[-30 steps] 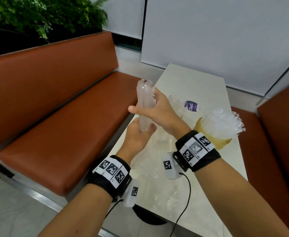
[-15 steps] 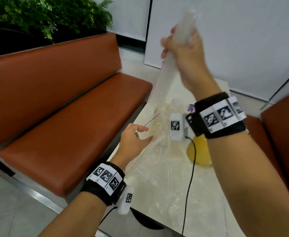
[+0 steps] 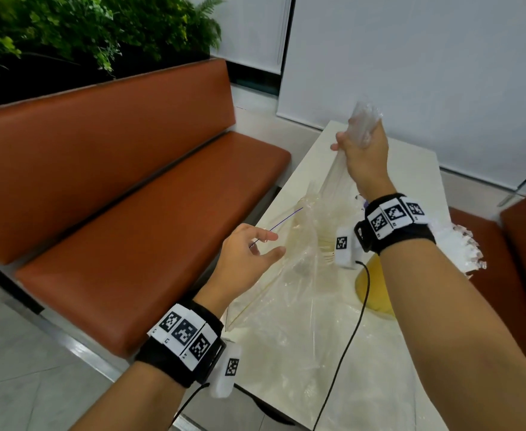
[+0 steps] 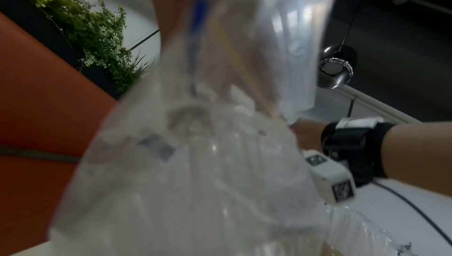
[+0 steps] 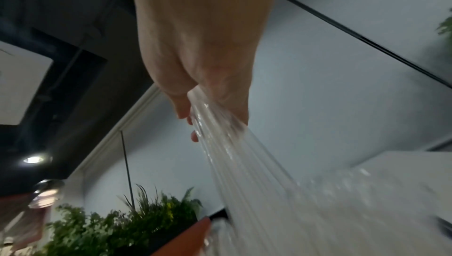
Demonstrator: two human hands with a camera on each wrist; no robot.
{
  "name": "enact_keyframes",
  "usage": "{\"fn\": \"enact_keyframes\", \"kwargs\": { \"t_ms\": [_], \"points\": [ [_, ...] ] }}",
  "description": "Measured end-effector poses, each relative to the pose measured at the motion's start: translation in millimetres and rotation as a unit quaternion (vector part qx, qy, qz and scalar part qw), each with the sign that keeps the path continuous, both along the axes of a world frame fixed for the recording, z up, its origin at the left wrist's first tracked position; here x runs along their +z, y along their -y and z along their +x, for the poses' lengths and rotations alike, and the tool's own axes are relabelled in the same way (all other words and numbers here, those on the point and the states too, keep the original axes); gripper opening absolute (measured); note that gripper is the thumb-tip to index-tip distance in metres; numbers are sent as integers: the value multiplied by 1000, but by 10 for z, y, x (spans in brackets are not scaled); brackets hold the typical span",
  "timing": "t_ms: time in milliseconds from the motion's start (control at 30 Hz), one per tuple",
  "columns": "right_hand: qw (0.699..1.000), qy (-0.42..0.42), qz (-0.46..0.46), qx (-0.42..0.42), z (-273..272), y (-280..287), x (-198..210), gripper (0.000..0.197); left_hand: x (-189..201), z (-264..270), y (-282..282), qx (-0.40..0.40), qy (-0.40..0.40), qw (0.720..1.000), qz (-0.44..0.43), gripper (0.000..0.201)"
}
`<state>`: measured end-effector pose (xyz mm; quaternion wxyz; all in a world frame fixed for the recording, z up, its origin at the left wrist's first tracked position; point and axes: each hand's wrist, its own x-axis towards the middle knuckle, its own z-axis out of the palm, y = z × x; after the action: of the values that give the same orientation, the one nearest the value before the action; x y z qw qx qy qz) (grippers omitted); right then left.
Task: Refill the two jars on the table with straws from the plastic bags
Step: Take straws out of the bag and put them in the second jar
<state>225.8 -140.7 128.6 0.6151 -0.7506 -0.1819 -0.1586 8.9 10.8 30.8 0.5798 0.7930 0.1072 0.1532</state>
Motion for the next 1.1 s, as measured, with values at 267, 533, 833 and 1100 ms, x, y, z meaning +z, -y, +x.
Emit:
{"fn": "enact_keyframes", "kwargs": {
  "t_ms": [267,533,833,1100],
  "points": [
    [988,-147,8,-43,22,88,-642,28,43,6,20,-3,9,1000,-24,18],
    [997,75,14,-10,-42,113,-317,75,88,50,35,-1,-2,1000,-17,17],
    [915,78,-393,-46,-73,171,-788,48,119,67,58,-1,-1,1000,4,14],
    [888,218,-402,-47,2,96,-585,35,148,59,82,-6,-11,1000,19,17]
  ]
}}
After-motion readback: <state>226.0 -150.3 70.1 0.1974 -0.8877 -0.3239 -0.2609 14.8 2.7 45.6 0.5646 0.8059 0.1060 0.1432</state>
